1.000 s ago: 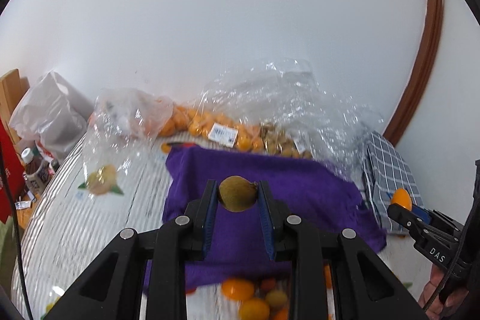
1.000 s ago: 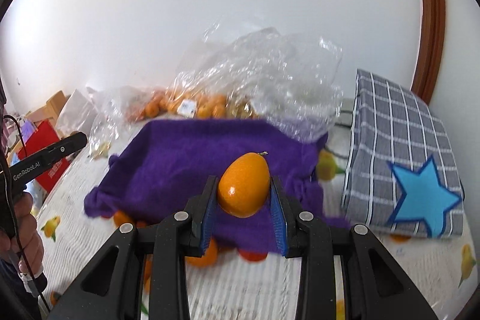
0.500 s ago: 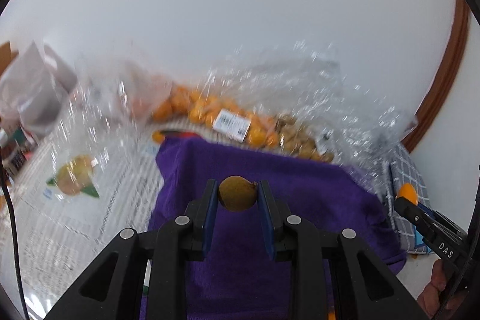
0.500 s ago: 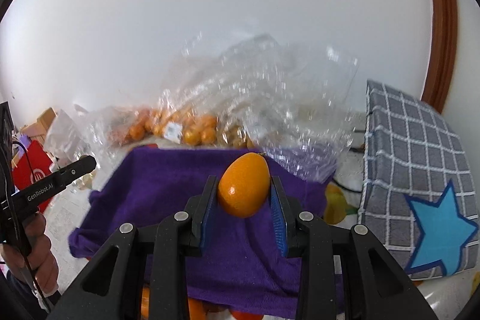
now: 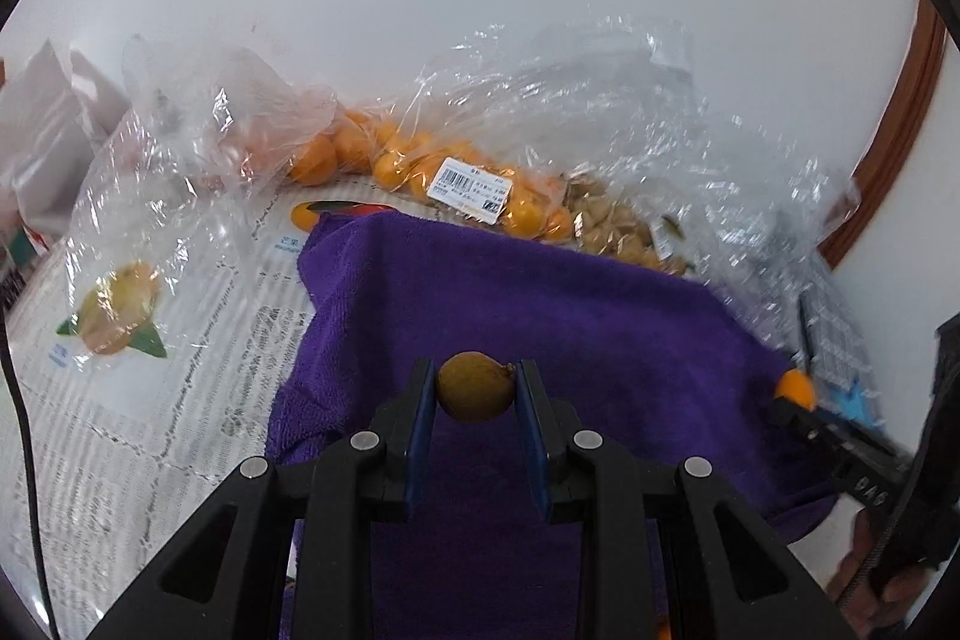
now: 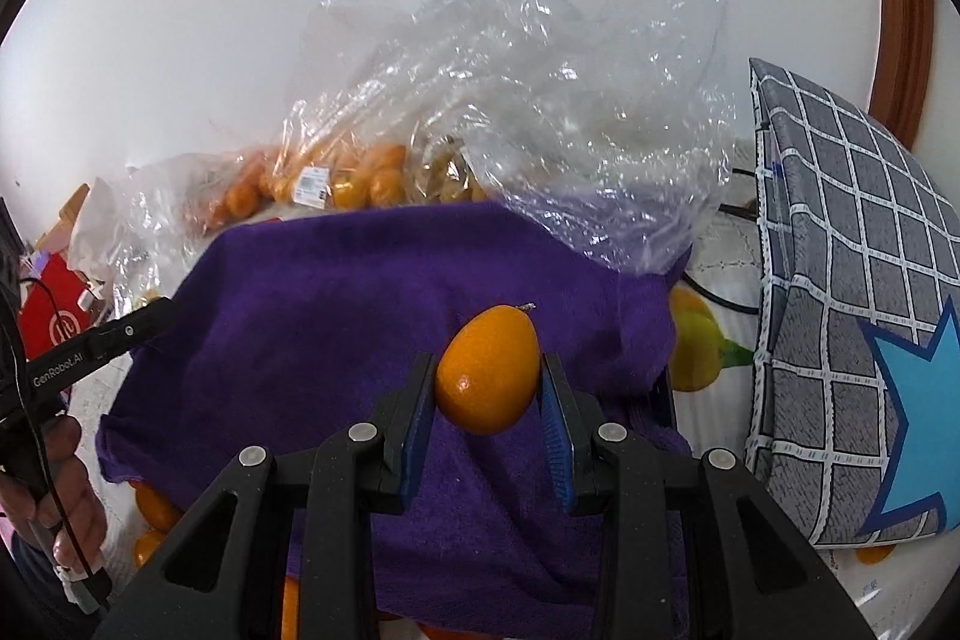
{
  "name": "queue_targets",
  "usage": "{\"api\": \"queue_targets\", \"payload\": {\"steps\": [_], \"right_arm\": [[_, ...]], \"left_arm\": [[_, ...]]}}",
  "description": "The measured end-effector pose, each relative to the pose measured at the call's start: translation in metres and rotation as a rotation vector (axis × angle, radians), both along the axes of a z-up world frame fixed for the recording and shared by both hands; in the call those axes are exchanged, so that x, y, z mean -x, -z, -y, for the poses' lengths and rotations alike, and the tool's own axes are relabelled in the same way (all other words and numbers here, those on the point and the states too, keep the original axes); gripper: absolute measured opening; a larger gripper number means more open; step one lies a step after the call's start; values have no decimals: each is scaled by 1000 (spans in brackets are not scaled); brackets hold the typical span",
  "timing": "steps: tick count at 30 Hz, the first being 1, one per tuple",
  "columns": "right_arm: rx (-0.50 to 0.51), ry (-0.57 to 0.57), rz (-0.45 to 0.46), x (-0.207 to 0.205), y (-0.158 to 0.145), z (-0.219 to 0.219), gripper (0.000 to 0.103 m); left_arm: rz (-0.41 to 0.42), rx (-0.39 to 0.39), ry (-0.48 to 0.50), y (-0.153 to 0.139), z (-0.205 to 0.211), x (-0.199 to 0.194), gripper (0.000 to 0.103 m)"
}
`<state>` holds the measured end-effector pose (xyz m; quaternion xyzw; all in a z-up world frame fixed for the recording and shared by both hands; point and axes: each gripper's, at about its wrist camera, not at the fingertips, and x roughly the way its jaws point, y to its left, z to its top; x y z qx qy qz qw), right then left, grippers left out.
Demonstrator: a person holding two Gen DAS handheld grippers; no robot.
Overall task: Organize fruits
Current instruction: 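Lift both held fruits and carry them over the purple towel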
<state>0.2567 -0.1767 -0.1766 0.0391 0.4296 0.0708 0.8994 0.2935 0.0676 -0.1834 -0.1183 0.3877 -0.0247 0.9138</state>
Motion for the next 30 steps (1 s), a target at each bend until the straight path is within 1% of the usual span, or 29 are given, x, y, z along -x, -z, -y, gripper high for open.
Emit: {"api": "queue_targets", "payload": {"steps": [8, 12, 21, 30], "right_arm": [[21, 8, -40, -2, 12, -1, 34], [28, 10, -60, -4, 17, -4, 34], [62, 4, -91, -9, 27, -13, 34], [74, -1, -98, -11, 28, -15, 34]], "left_arm": [[-57, -75, 10, 7, 9, -6, 26], [-91, -73, 11, 13, 8, -9, 26], [-117, -87, 13, 16, 6, -11, 26], [-131, -104, 14, 19, 7, -14, 26]]}}
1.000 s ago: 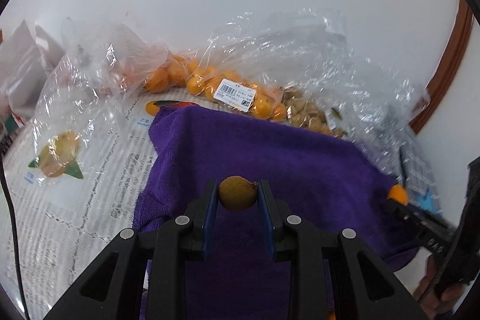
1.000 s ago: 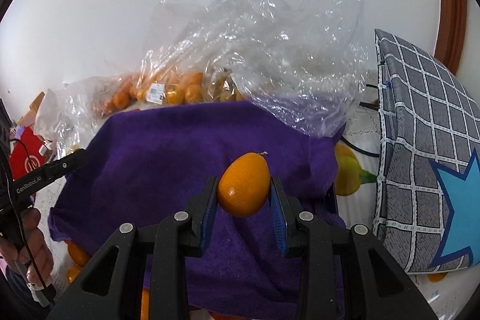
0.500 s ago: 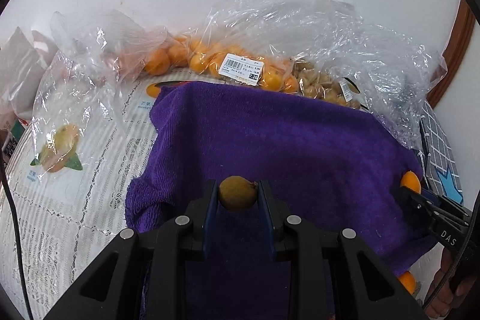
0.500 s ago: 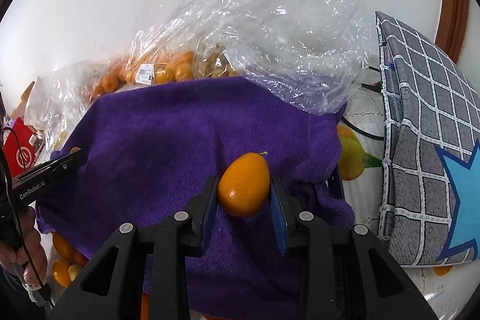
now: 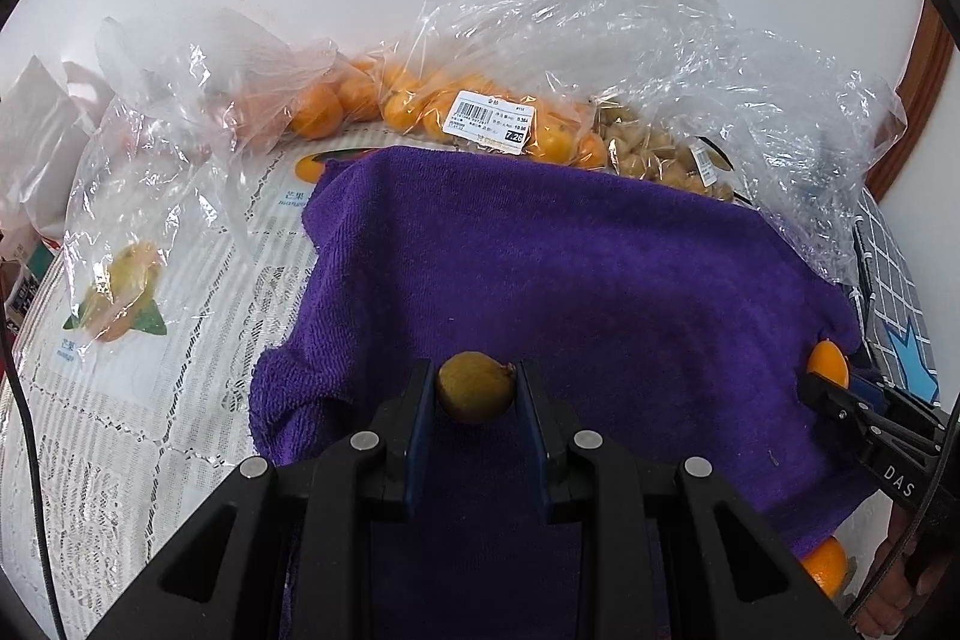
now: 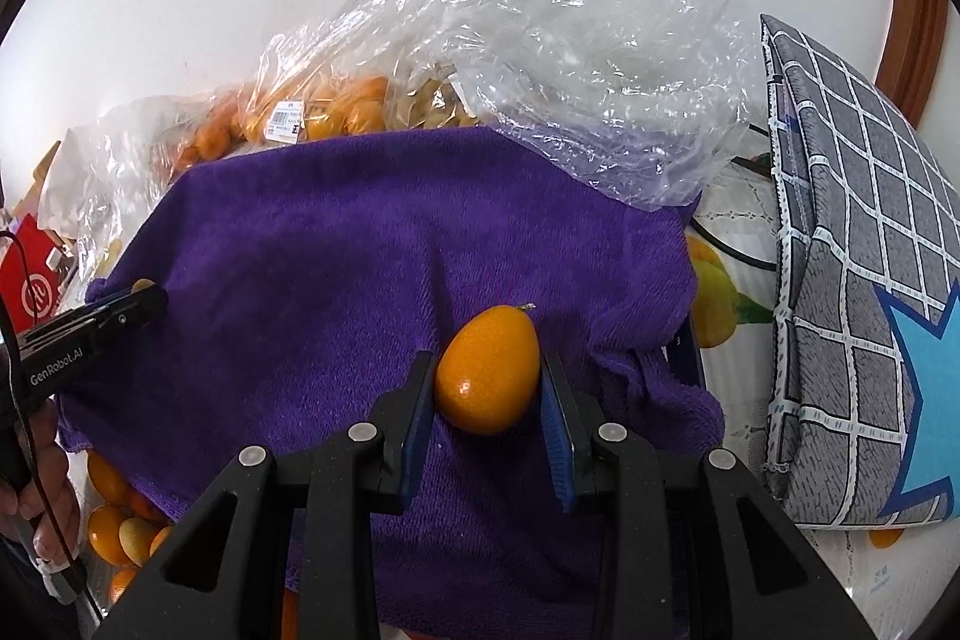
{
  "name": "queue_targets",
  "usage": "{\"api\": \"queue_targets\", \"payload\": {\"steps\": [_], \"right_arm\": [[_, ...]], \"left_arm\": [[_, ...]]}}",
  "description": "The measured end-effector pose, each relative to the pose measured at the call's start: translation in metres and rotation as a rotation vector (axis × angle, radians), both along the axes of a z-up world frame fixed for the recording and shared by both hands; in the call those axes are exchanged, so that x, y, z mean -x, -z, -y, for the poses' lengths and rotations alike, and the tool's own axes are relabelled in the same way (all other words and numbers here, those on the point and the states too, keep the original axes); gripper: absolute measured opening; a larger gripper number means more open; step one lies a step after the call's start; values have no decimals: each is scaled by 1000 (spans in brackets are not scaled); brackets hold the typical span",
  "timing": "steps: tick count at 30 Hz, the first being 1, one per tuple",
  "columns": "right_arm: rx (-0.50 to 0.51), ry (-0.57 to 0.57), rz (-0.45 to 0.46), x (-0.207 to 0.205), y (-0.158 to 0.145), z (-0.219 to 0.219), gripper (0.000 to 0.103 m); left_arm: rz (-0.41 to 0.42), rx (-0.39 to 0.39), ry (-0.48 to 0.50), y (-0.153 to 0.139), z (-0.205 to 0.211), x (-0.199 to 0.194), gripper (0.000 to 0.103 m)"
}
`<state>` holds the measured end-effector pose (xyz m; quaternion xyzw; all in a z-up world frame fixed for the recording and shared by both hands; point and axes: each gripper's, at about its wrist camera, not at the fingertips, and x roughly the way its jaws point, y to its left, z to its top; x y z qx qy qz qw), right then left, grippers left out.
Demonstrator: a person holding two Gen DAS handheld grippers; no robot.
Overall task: Organize fruits
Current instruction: 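Lift both held fruits and carry them over the purple towel, then open both tools to drop the fruits onto the purple towel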
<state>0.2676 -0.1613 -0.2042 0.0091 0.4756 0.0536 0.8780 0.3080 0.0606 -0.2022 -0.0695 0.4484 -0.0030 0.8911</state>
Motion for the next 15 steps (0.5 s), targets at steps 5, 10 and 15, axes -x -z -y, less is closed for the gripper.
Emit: {"api": "queue_targets", "payload": {"steps": [5, 10, 15], "right_arm": [[5, -6, -6, -1, 2, -2, 34], [9, -10, -7, -2, 2, -2, 34], [16, -14, -9, -3, 3, -3, 34]], "left_arm": [[-1, 4, -1, 0, -1, 0, 26], [0, -2, -5, 1, -1, 0, 26], [2, 0, -4, 1, -1, 0, 26]]}}
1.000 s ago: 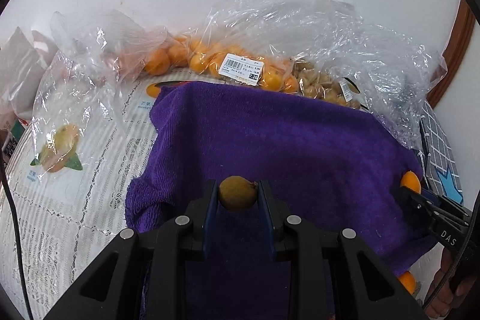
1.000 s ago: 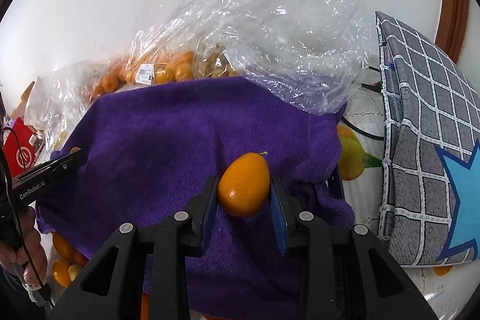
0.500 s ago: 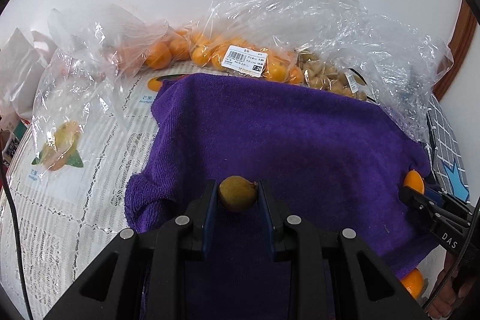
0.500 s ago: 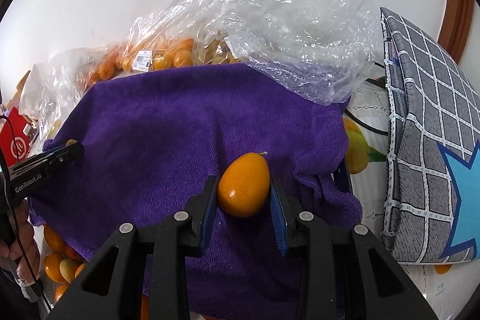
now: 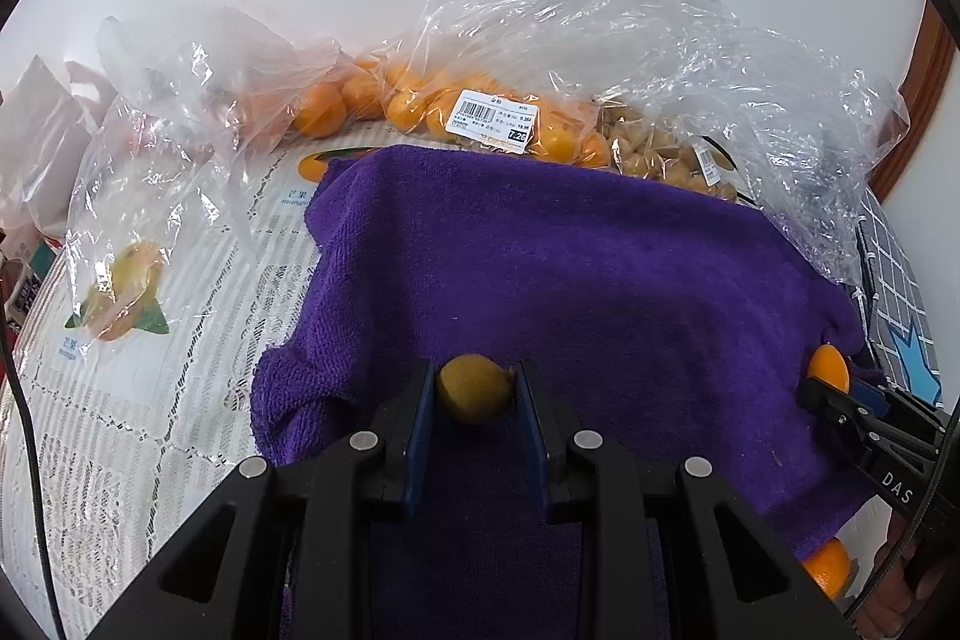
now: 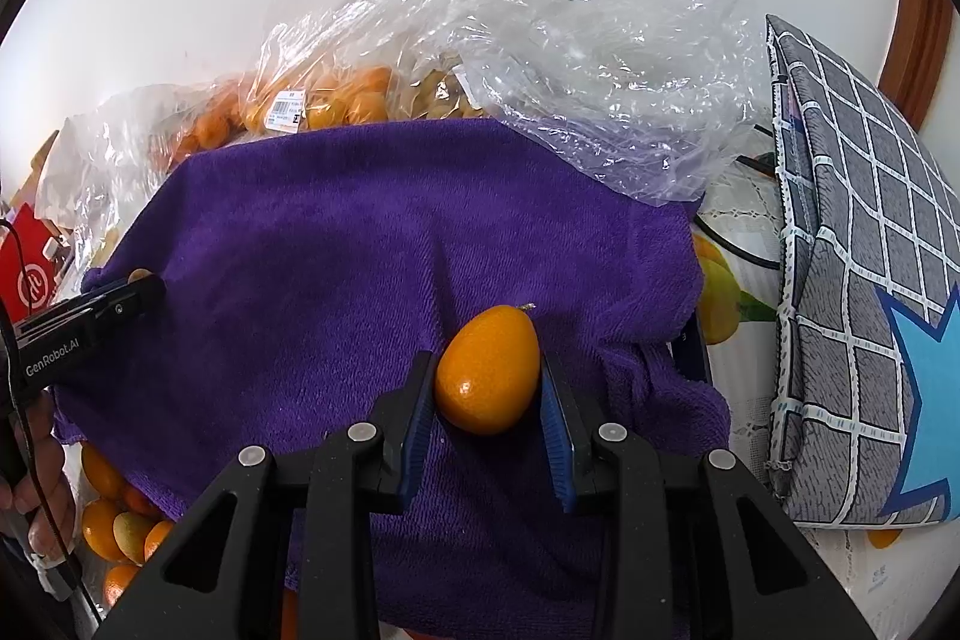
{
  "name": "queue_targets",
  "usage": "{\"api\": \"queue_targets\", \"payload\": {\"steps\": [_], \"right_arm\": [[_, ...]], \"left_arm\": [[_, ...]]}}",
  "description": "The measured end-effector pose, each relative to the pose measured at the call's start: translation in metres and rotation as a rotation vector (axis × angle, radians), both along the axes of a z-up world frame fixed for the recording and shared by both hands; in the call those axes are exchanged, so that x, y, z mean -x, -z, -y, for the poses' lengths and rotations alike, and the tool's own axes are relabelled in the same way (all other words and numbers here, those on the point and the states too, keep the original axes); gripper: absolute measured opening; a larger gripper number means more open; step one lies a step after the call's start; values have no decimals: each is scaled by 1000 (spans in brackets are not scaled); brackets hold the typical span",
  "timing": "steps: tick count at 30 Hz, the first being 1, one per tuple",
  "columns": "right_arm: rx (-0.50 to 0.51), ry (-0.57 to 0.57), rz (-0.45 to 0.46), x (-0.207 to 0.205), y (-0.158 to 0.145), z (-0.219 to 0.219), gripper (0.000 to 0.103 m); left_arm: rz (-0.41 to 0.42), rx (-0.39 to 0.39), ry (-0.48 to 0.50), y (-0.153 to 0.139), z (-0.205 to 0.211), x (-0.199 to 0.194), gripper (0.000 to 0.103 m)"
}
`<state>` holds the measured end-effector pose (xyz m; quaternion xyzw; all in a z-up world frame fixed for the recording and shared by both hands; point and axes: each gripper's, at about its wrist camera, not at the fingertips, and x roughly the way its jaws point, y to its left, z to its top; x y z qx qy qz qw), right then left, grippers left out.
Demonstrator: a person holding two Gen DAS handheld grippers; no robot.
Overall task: Organize fruits
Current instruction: 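Open both tools to drop the fruits onto the purple towel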
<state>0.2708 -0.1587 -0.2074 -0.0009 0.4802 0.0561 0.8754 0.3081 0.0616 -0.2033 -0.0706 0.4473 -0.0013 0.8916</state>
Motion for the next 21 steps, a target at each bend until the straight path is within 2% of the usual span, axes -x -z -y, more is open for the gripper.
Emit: {"api": "queue_targets", "payload": {"steps": [5, 8, 11, 16, 21], "right_arm": [[10, -3, 5, 1, -1, -1, 37], [9, -2, 13, 3, -4, -2, 45], [9, 1, 40, 7, -10, 0, 52], [9, 11, 85, 14, -20, 3, 52], [-1, 41, 123, 21, -29, 8, 52]], "left_arm": [[25, 14, -2, -3, 0, 3, 33], [60, 3, -2, -7, 2, 7, 40], [108, -2, 2, -14, 3, 12, 42], [246, 37, -29, -31, -1, 28, 46], [302, 49, -50, -41, -3, 35, 46]]}}
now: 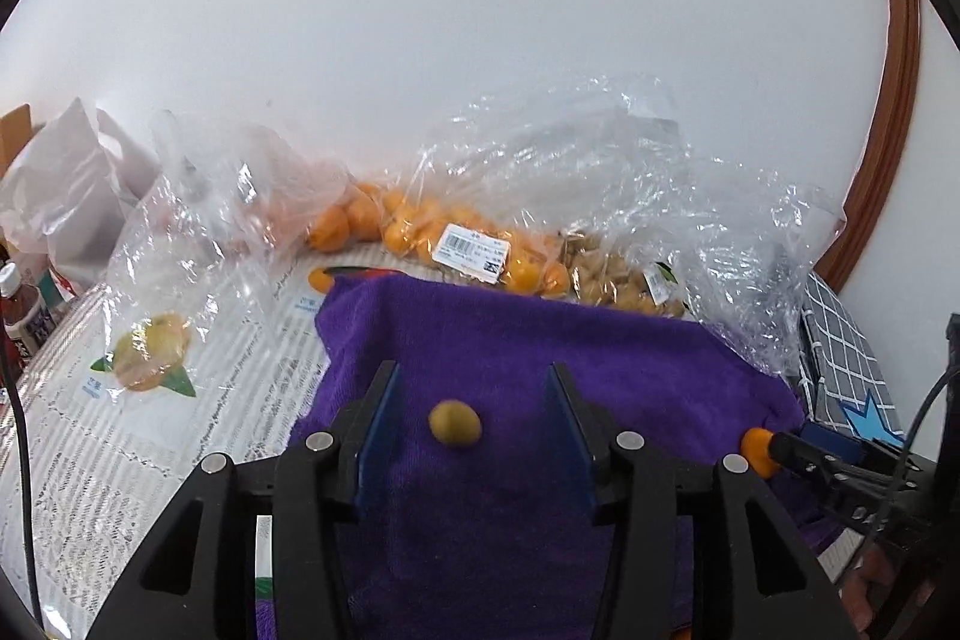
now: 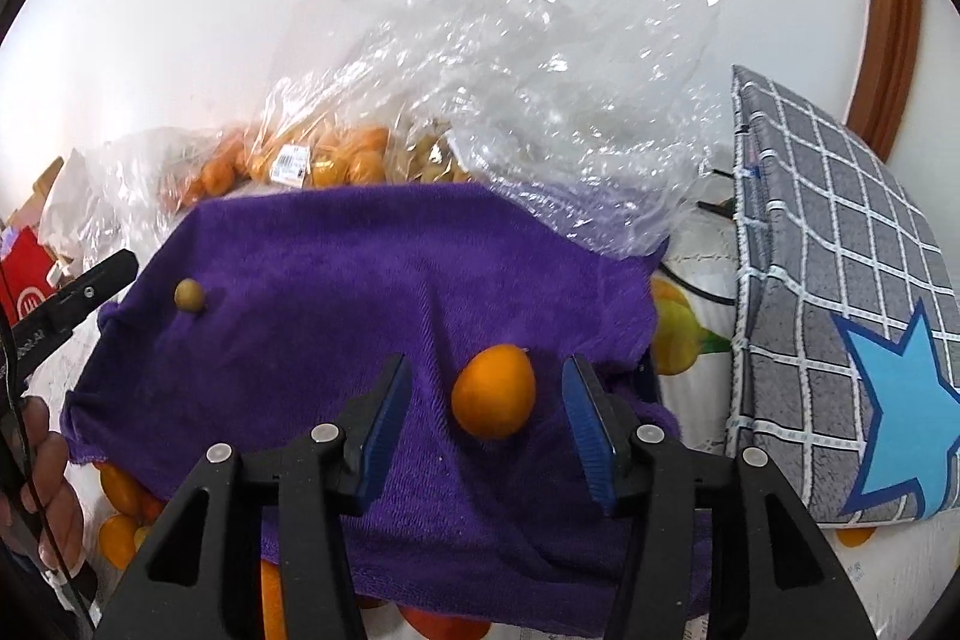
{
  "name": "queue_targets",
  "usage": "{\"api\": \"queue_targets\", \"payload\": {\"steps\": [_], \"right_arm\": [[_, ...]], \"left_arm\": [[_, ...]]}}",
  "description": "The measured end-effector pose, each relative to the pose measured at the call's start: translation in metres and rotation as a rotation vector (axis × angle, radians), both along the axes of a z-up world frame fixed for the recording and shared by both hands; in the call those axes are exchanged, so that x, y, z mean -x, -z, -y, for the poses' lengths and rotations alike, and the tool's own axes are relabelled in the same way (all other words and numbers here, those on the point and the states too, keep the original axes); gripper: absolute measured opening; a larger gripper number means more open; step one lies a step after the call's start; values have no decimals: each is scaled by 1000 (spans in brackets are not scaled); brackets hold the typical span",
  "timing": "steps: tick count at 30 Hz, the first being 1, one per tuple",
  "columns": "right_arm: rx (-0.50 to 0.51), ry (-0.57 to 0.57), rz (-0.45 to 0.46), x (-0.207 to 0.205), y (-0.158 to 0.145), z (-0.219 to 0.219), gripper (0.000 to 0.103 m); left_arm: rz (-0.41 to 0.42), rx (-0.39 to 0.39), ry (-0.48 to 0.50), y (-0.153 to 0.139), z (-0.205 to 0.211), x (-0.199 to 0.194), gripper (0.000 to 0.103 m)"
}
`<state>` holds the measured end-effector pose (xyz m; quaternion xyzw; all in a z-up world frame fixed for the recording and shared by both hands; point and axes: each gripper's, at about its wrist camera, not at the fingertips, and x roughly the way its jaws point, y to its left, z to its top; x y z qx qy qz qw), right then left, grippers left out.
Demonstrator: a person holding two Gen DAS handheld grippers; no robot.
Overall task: Organize fruits
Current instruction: 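Open both tools to drop the fruits onto the purple towel, then move both tools back down to the fruit pile below the towel edge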
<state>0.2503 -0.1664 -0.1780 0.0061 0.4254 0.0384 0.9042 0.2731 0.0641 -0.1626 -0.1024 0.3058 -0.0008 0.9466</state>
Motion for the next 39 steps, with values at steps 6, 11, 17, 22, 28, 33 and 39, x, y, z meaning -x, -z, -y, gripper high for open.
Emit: {"api": "queue_targets", "payload": {"steps": [6, 11, 17, 22, 28, 33, 39], "right_arm": [[-48, 47, 59, 14, -23, 7, 52], [1, 94, 85, 31, -33, 11, 52], [25, 97, 25, 65, -36, 15, 52], [29, 75, -10, 89, -36, 12, 52], [8, 66, -45, 110, -30, 8, 52], [12, 42, -83, 123, -19, -1, 52], [7, 18, -73, 137, -20, -7, 52]], "left_arm": [[11, -48, 5, -3, 7, 4, 46], [22, -13, 49, -7, 12, 13, 46], [37, 5, 60, -13, 9, 32, 46], [-5, 45, 59, -4, -5, 56, 46], [-28, 38, 51, 1, -25, 89, 46], [-38, 26, 51, 4, -35, 111, 46], [-49, 16, 51, 4, -38, 128, 46]]}}
